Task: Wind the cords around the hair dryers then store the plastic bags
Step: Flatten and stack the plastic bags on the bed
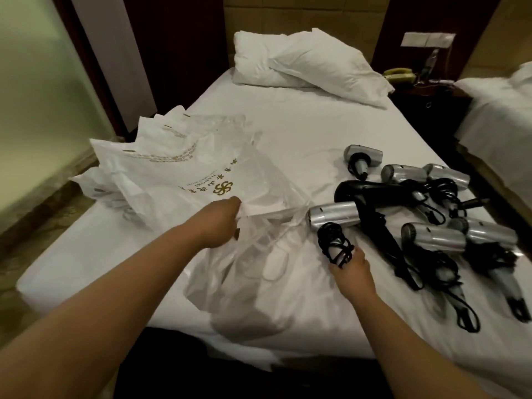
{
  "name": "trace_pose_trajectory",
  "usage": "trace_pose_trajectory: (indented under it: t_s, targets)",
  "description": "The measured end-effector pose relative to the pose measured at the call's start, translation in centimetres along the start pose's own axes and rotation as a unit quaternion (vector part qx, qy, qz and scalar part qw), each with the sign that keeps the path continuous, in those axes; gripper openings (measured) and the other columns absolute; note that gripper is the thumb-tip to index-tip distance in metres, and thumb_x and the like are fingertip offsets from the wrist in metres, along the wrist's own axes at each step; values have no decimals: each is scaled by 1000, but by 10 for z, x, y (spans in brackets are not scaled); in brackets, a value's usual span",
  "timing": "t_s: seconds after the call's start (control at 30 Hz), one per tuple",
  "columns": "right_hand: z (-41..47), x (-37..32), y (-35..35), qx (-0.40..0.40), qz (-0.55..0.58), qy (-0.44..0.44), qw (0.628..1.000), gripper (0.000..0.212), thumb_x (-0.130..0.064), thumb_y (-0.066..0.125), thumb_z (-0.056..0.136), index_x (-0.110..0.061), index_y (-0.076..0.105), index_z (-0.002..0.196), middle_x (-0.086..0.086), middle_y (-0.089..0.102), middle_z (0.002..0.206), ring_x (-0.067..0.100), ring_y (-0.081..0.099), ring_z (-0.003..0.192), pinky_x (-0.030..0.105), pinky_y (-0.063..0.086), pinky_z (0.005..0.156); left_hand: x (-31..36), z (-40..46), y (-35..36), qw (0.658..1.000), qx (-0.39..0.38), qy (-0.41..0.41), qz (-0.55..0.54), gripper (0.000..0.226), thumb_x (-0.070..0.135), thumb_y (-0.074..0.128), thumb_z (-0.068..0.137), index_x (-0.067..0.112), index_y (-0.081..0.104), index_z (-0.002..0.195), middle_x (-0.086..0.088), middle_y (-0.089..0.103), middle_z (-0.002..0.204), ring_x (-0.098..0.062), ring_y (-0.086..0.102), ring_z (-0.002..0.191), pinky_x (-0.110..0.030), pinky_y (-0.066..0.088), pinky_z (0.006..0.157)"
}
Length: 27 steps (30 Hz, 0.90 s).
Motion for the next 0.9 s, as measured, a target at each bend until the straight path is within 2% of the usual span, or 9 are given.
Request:
trace_pose_trajectory:
  t_s: [0.1, 0.2, 0.3, 0.4, 0.5, 0.63, 0.7, 0.77, 0.9]
  targets:
    - [19, 9, 17, -52, 152, 97, 982, 62, -21, 60, 89, 0, 27, 137, 22, 53, 115, 38, 56, 100, 41, 49, 77, 2, 4, -7, 989, 132, -42, -49, 15, 21, 49, 95, 7, 45, 99, -5, 55, 82, -26, 52, 81, -30, 28, 63]
    - [31, 16, 23, -46, 206, 140, 967, 57, -32, 60, 88, 1, 37, 127, 17, 52, 97, 28, 49, 76, 32, 39, 56, 0, 7, -15, 983, 171, -63, -11, 23, 32, 51, 93, 12, 43, 86, 3, 46, 64, -24, 48, 72, -32, 32, 62]
    - [24, 14, 20, -28, 238, 116, 964, 49, -41, 56, 90, 2, 52, 113, 13, 56, 87, 22, 46, 66, 28, 33, 53, -2, 15, -22, 986, 154, -63, -5, 37, 43, 40, 98, 15, 54, 80, -3, 58, 65, -24, 56, 75, -35, 43, 69]
    - [-6, 9, 19, 9, 282, 57, 958, 41, -38, 55, 92, -1, 55, 110, 9, 59, 85, 21, 53, 70, 29, 37, 58, 11, 24, -27, 986, 145, -63, -52, 43, 50, 30, 98, 27, 46, 66, 5, 56, 58, -15, 49, 66, -30, 34, 67]
    - [-45, 0, 12, 20, 306, 0, 952, 30, -30, 56, 92, -6, 56, 108, 2, 59, 80, 12, 54, 65, 24, 37, 56, 35, 38, -30, 986, 147, -53, -64, 46, 47, 28, 100, 22, 50, 67, 7, 51, 57, -17, 47, 72, -29, 33, 69]
    - [-70, -29, -4, -36, 288, -76, 954, 21, -28, 61, 88, -19, 59, 107, -2, 65, 91, 13, 59, 79, 19, 42, 62, 66, 47, -32, 986, 135, 2, -93, 56, 48, 27, 99, 9, 67, 98, 1, 61, 64, -23, 58, 87, -34, 43, 80]
    - [-73, -49, -10, -71, 266, -102, 956, 16, -29, 63, 86, -27, 58, 102, -7, 65, 93, 12, 60, 84, 20, 42, 65, 83, 45, -36, 980, 143, 45, -130, 56, 47, 29, 100, 8, 66, 87, -5, 65, 78, -23, 57, 88, -32, 42, 80]
    - [-74, -71, -14, -96, 250, -121, 956, 11, -30, 63, 86, -28, 58, 96, -10, 64, 88, 14, 60, 84, 21, 43, 65, 98, 37, -43, 973, 135, 83, -167, 50, 45, 33, 100, 15, 55, 66, -3, 59, 75, -17, 52, 75, -28, 36, 67]
    - [-66, -110, -19, -133, 201, -151, 959, 11, -32, 58, 88, -21, 58, 90, -7, 58, 77, 15, 54, 75, 23, 37, 59, 115, 15, -51, 954, 48, 120, -272, 43, 46, 36, 98, 24, 54, 66, 7, 51, 67, -13, 49, 69, -27, 38, 74]
Point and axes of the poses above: each hand's wrist, its own z-axis towards the middle knuckle, its own y-axis out of the palm, x = y × z, the point moved 4 cm from there along z, towards the middle knuckle
